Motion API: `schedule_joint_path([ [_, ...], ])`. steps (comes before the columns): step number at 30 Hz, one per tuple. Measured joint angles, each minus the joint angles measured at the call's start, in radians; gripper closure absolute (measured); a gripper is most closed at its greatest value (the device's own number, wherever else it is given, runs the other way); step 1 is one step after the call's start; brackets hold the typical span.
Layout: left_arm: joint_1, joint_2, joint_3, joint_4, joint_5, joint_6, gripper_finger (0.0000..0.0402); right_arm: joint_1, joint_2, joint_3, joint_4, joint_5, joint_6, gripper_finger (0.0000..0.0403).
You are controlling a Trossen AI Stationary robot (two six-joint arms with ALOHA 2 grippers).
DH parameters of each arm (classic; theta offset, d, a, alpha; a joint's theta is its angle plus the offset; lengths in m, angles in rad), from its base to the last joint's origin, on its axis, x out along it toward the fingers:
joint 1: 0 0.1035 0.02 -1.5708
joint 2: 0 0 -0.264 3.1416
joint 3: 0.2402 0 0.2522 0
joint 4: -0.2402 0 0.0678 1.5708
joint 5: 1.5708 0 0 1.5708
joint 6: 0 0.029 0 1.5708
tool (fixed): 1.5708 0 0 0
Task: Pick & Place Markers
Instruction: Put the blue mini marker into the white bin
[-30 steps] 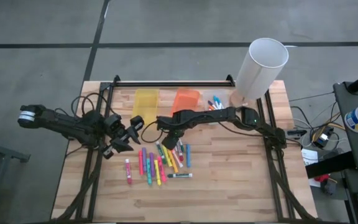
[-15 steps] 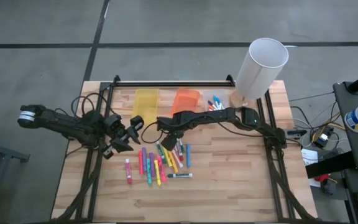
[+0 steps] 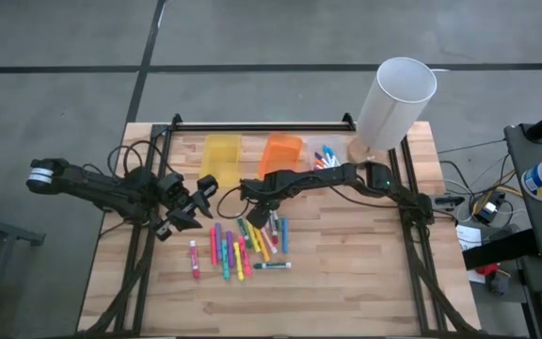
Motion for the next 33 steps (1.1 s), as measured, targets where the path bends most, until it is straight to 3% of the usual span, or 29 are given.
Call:
schedule_joint_path([
  [13,0.000,0.000,0.000,0.000,0.000,0.000,0.0268,0.002,-0.004,0.007,0.002,0.022,-0.035,0.0377],
  [26,0.000,0.000,0.000,0.000,0.000,0.000,0.0268,0.034,-0.105,0.005,-0.153,0.024,-0.034,0.0372],
  [33,0.000,0.000,0.000,0.000,0.000,0.000,0.0268,0.048,-0.184,0.006,-0.285,0.120,-0.014,0.0373],
])
